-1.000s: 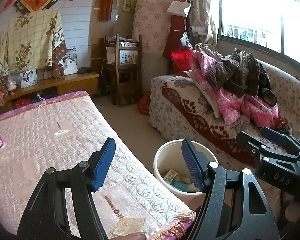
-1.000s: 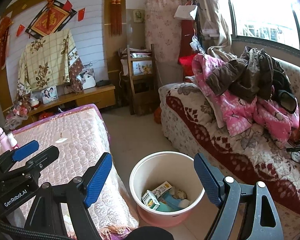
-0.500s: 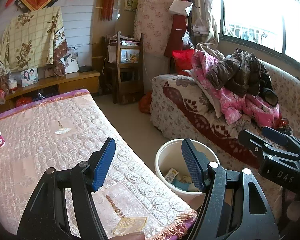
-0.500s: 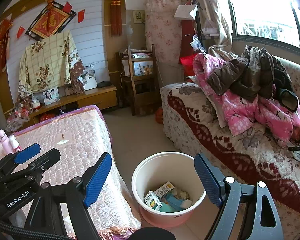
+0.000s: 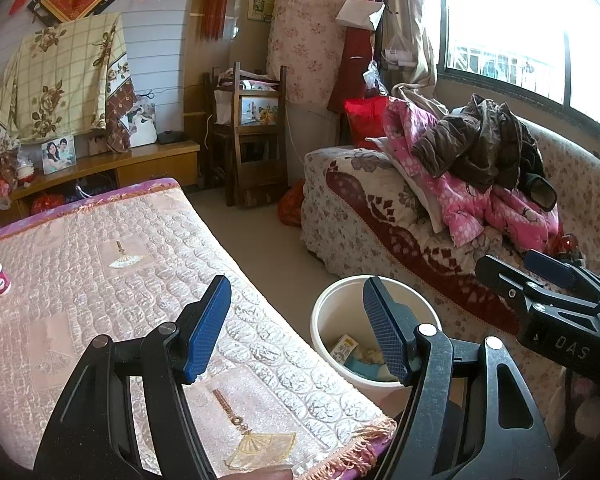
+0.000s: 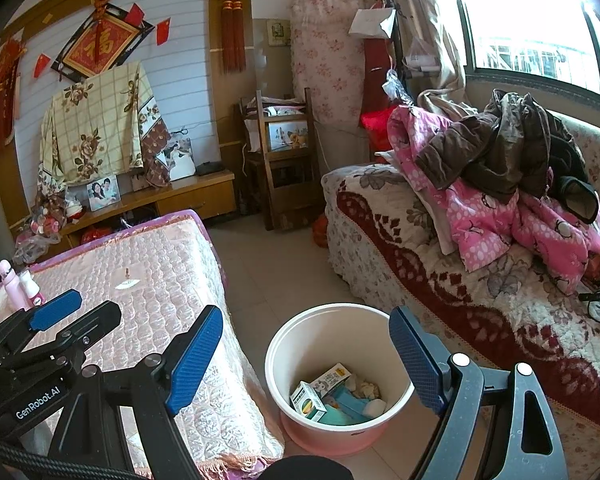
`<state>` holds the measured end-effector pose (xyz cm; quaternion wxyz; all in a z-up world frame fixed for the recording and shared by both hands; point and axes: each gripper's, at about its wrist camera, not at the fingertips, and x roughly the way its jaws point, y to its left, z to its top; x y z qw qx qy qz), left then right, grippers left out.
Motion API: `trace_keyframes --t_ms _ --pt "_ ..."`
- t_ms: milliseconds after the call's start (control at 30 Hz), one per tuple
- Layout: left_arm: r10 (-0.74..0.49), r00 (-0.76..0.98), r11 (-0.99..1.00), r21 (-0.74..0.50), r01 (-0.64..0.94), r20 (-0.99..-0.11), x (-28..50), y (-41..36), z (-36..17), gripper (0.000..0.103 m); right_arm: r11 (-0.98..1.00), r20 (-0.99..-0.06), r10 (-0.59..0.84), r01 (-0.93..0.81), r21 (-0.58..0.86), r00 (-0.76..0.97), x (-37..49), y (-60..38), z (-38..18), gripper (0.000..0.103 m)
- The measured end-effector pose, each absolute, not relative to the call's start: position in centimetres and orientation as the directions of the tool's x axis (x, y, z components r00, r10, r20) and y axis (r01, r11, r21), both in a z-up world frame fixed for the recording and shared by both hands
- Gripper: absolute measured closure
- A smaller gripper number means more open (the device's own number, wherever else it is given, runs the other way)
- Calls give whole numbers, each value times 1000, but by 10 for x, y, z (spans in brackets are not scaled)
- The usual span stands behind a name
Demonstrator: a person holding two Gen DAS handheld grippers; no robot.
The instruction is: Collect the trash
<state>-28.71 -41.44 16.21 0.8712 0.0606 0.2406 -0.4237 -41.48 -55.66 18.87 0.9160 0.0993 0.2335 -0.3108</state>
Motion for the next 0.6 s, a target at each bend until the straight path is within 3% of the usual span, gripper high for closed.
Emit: trace_keyframes --t_ms 600 --pt "-707 518 633 -103 767 -482 -283 -409 152 35 786 -504 -519 618 38 691 -410 -557 181 19"
